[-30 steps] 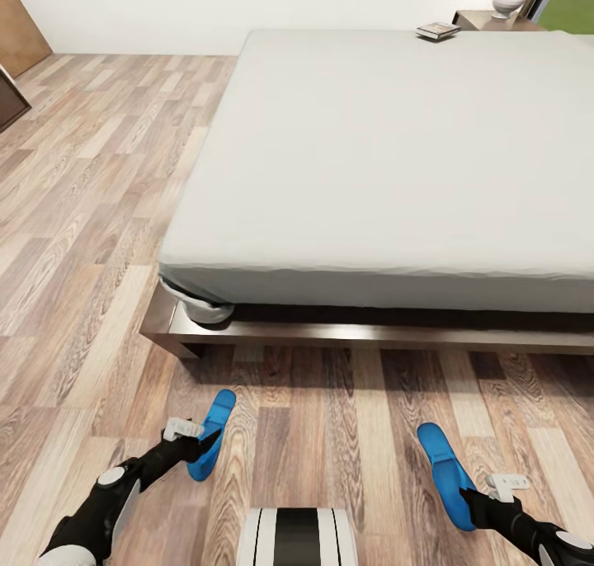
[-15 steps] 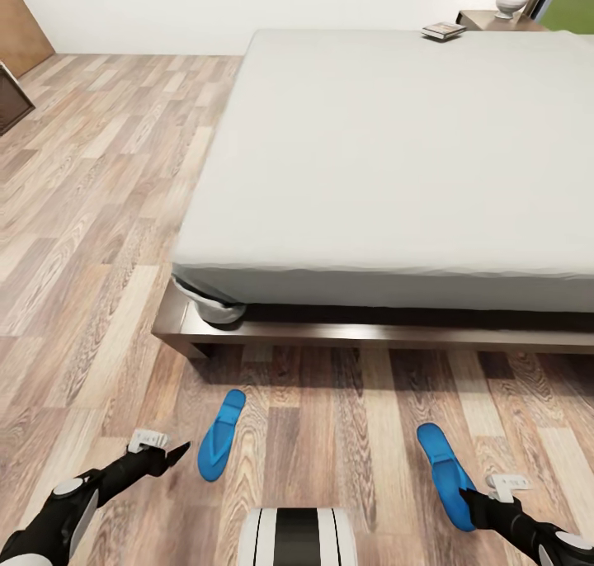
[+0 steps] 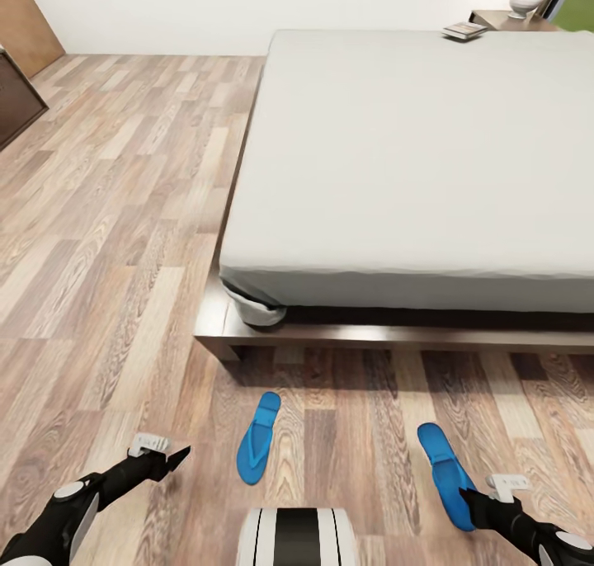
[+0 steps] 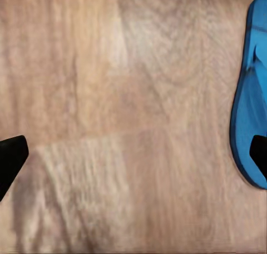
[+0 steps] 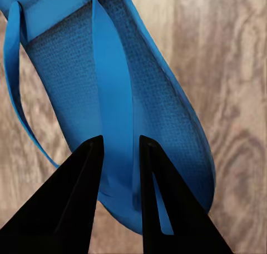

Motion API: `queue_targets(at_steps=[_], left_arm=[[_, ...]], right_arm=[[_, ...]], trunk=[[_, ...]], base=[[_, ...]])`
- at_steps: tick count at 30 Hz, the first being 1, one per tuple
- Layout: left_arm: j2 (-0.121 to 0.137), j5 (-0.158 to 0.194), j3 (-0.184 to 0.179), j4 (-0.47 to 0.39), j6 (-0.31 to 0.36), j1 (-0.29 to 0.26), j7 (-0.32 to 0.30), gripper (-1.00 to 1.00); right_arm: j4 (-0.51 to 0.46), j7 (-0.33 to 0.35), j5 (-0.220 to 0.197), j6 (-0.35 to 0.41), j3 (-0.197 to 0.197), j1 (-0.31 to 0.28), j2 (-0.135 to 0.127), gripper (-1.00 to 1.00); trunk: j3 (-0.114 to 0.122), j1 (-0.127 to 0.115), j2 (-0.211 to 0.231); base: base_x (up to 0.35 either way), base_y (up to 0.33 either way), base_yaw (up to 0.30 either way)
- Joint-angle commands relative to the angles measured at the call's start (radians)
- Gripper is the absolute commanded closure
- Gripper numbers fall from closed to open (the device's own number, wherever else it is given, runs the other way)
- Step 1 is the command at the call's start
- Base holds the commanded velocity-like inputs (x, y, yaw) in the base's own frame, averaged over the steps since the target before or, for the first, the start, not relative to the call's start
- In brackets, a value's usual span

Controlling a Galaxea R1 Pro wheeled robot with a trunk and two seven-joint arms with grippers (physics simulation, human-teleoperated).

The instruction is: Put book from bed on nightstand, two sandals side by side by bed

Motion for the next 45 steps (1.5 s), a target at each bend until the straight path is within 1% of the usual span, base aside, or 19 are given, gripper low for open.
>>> queue_targets(at_steps=[1,11,20,26,34,39,45], left_arm=[[-0.001,-0.01,0.006,0.004,-0.006,-0.001,-0.004,-1.0],[-0.001,-0.01,0.005,0.009,-0.006,-0.001,-0.004,-1.0],[-0.002,-0.01,0.005,0.03,-0.006,-0.001,-0.003,-1.0],[-0.002,-0.011,0.004,0.031,-0.007,-0.001,-0.003,-1.0],[-0.002,-0.01,0.004,0.031,-0.006,-0.001,-0.001,-1.0],[-0.002,-0.01,0.004,0.031,-0.007,-0.001,-0.002,-1.0],[-0.002,-0.01,0.003,0.031,-0.007,-0.001,-0.001,-1.0]], right_arm=[[-0.002,0.008,-0.005,0.01,-0.004,0.0,0.0,1.0],[-0.002,0.008,-0.007,0.01,-0.004,0.0,0.0,1.0],[-0.002,0.008,-0.007,0.01,-0.004,0.0,0.0,1.0],[-0.002,0.008,-0.007,0.01,-0.004,0.0,0.0,1.0],[-0.002,0.008,-0.007,0.01,-0.004,0.0,0.0,1.0],[-0.002,0.008,-0.007,0.01,-0.003,0.0,0.0,1.0],[-0.002,0.008,-0.007,0.011,-0.004,0.0,0.001,1.0]], trunk=[[-0.001,0.0,0.0],[-0.001,0.0,0.0],[-0.001,0.0,0.0],[-0.001,0.0,0.0],[-0.001,0.0,0.0],[-0.001,0.0,0.0],[-0.001,0.0,0.0]], base=[[0.109,0.315,0.0],[0.169,0.272,0.0],[0.116,0.14,0.0],[-0.031,0.038,0.0],[-0.207,0.201,0.0],[-0.032,0.064,0.0],[-0.002,0.26,0.0]])
